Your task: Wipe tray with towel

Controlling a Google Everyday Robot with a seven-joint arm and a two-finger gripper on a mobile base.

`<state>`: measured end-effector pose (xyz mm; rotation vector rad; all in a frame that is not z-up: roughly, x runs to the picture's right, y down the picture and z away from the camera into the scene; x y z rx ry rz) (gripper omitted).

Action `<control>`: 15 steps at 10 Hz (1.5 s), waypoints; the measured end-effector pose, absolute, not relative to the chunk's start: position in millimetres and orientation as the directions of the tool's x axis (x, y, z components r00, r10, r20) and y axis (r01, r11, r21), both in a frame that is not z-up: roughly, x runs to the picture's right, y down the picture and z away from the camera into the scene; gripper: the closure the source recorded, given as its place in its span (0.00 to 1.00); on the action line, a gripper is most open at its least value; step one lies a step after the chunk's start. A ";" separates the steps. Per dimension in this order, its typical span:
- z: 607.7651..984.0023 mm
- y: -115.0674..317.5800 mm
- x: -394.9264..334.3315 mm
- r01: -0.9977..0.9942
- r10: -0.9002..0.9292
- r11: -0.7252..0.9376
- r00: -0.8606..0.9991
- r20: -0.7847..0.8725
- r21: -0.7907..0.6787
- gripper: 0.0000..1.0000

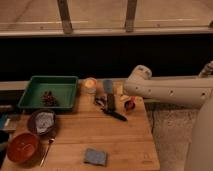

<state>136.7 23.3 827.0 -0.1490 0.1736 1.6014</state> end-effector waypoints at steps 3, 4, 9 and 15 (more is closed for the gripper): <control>827.0 23.2 136.7 -0.999 0.979 -0.035 -0.038 -0.203 0.019 0.30; 827.0 23.2 136.6 -0.999 0.979 -0.035 -0.038 -0.203 0.019 0.30; 827.0 23.2 136.7 -0.999 0.979 -0.035 -0.038 -0.203 0.019 0.30; 825.0 20.4 134.8 -1.000 0.978 -0.014 -0.015 -0.207 0.007 0.30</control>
